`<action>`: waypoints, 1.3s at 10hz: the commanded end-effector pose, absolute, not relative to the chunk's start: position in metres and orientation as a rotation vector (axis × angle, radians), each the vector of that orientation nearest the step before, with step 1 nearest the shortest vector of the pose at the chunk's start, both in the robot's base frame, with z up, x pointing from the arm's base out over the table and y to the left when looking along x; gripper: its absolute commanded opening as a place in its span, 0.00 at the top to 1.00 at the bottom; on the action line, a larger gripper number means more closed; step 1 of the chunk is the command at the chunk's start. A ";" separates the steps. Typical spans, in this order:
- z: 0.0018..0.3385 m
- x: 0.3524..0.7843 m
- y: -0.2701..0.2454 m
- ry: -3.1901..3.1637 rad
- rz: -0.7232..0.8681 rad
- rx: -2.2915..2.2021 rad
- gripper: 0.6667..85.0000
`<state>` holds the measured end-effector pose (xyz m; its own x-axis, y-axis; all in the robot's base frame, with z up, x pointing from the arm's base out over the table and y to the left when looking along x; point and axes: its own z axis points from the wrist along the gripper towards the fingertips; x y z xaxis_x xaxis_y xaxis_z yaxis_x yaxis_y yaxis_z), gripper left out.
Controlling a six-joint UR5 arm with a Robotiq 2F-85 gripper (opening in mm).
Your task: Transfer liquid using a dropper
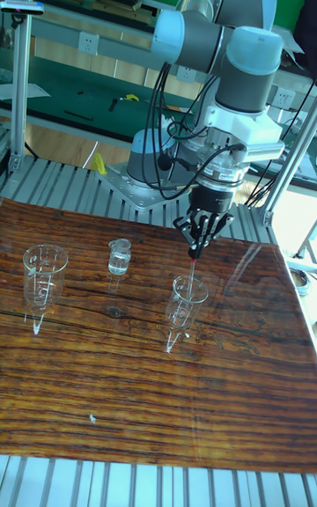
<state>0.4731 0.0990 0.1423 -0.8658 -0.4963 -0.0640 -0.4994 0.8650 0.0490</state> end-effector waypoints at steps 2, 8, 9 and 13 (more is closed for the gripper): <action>0.145 0.473 0.104 2.990 0.122 -0.785 0.98; 0.154 0.471 0.107 3.021 0.096 -0.830 0.98; 0.155 0.470 0.108 3.030 0.089 -0.828 0.98; 0.156 0.471 0.111 3.043 0.069 -0.836 0.98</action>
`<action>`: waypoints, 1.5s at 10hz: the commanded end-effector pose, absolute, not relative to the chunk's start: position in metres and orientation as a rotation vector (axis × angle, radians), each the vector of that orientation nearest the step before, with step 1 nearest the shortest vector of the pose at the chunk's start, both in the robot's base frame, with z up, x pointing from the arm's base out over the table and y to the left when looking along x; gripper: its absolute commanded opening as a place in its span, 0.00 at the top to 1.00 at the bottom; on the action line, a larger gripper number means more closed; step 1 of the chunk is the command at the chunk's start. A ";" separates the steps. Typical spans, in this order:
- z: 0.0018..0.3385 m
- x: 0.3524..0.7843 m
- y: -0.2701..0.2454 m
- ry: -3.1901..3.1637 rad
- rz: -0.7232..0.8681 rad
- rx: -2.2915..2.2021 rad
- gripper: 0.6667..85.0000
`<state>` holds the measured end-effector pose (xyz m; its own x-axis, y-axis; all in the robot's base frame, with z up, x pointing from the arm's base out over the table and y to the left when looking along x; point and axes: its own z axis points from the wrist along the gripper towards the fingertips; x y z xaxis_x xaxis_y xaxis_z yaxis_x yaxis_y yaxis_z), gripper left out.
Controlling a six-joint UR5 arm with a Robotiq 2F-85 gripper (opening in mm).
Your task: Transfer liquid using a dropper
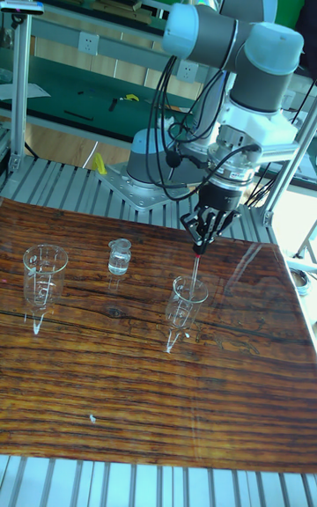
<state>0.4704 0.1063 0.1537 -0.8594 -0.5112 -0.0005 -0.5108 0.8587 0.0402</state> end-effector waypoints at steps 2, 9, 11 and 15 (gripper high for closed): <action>0.159 0.468 0.104 -2.977 -0.009 0.859 0.98; 0.168 0.472 0.105 -2.937 0.076 0.889 0.98; 0.167 0.472 0.107 -2.934 0.072 0.892 0.98; 0.172 0.469 0.108 -2.927 0.055 0.898 0.98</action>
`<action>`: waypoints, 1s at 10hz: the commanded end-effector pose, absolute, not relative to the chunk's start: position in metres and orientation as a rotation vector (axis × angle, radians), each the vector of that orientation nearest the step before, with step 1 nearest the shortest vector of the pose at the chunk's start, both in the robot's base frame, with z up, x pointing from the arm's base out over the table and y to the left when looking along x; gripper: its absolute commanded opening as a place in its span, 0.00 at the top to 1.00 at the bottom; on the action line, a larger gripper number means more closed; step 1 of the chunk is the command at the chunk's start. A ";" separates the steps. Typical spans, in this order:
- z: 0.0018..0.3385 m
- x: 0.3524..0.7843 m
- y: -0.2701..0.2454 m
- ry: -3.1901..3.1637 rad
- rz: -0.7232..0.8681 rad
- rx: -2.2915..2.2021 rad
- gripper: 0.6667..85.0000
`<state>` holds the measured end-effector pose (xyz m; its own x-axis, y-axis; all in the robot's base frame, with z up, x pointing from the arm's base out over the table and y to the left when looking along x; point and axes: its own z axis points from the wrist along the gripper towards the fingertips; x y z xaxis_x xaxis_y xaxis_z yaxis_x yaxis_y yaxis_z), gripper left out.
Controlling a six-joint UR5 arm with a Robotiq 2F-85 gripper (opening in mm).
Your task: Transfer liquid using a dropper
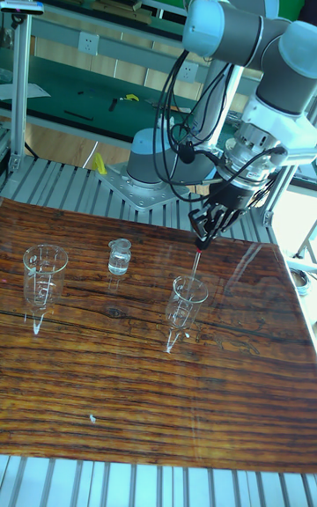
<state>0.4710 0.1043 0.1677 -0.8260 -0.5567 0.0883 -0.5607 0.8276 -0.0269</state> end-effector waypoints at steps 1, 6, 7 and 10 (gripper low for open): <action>0.175 0.468 0.107 -2.926 0.054 0.892 0.98; 0.195 0.464 0.104 -2.917 0.066 0.871 0.98; 0.198 0.460 0.104 -2.915 0.077 0.858 0.98; 0.207 0.451 0.110 -2.924 0.107 0.825 0.98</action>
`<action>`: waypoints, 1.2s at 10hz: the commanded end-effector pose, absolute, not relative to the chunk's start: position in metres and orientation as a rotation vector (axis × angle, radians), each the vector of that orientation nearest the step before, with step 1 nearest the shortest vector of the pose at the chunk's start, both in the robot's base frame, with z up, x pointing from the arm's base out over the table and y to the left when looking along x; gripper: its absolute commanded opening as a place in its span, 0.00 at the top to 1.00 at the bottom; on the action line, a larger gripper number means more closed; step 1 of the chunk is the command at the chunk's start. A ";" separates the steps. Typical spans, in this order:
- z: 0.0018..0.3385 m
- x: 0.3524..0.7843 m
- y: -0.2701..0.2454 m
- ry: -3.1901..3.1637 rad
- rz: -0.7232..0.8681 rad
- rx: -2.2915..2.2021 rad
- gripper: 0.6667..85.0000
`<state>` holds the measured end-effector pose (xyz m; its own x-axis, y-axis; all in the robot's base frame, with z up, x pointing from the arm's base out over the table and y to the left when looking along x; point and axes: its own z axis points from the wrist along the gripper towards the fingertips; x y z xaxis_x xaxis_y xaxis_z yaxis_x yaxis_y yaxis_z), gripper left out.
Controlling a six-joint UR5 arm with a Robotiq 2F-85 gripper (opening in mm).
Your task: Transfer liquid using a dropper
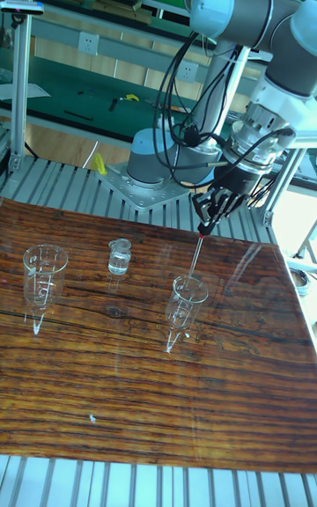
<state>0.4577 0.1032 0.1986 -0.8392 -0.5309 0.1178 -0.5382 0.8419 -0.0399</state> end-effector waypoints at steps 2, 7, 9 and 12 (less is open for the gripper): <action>0.208 0.452 0.114 -2.930 0.103 0.825 0.98; 0.210 0.463 0.103 -2.933 0.196 0.882 0.98; 0.210 0.463 0.105 -2.934 0.187 0.887 0.98; 0.208 0.461 0.119 -2.959 0.107 0.854 0.98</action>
<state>0.4613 0.1083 0.2083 -0.8357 -0.5402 0.0994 -0.5479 0.8323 -0.0834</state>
